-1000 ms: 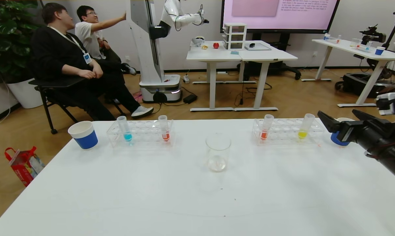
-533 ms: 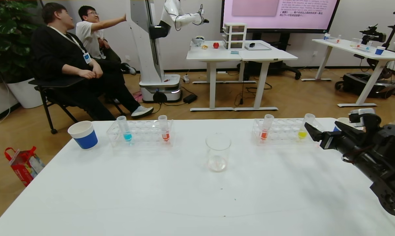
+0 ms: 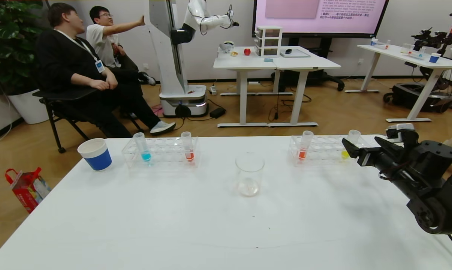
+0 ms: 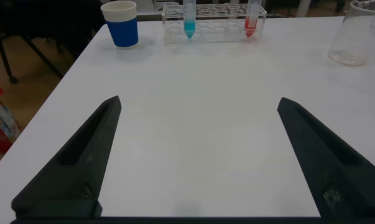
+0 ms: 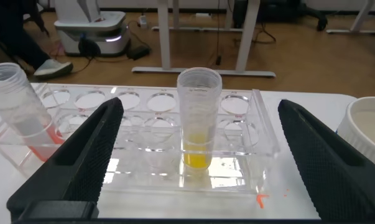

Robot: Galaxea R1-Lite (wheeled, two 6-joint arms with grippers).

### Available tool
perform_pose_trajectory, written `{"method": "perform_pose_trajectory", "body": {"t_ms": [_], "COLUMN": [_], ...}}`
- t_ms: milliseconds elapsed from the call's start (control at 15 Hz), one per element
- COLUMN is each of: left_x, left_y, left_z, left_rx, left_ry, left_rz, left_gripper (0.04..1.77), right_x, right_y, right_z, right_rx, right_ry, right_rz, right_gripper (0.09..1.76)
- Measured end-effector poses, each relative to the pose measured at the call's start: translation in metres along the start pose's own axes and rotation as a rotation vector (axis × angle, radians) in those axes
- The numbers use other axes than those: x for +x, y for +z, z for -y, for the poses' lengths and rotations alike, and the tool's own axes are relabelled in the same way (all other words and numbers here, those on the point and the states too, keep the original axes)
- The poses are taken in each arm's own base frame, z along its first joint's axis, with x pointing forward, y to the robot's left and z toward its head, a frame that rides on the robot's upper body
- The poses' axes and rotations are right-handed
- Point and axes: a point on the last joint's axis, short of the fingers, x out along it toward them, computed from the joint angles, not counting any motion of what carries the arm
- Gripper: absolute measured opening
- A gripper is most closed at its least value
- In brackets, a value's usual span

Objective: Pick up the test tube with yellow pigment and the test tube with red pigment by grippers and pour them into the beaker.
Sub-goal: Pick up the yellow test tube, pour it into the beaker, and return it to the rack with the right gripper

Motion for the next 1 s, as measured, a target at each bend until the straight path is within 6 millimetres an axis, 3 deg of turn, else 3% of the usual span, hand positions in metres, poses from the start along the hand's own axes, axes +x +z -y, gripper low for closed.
{"method": "perform_pose_trajectory", "body": {"t_ms": [467, 867, 933, 1000], "left_x": [0.0, 0.0, 0.0, 0.0], "left_y": [0.0, 0.0, 0.0, 0.0], "left_z": [0.0, 0.0, 0.0, 0.0], "left_rx": [0.0, 0.0, 0.0, 0.0], "left_ry": [0.0, 0.0, 0.0, 0.0], "left_rz": [0.0, 0.0, 0.0, 0.0], "left_gripper": [1.75, 1.75, 1.75, 1.75], "right_x": [0.037, 0.046, 0.047, 0.047], "right_y": [-0.016, -0.017, -0.017, -0.017], "right_z": [0.007, 0.008, 0.008, 0.008], "right_rx": [-0.011, -0.017, -0.017, -0.017], "right_ry": [0.031, 0.038, 0.038, 0.038], "right_rz": [0.049, 0.072, 0.072, 0.072], "right_gripper": [1.74, 1.73, 1.62, 1.34]}}
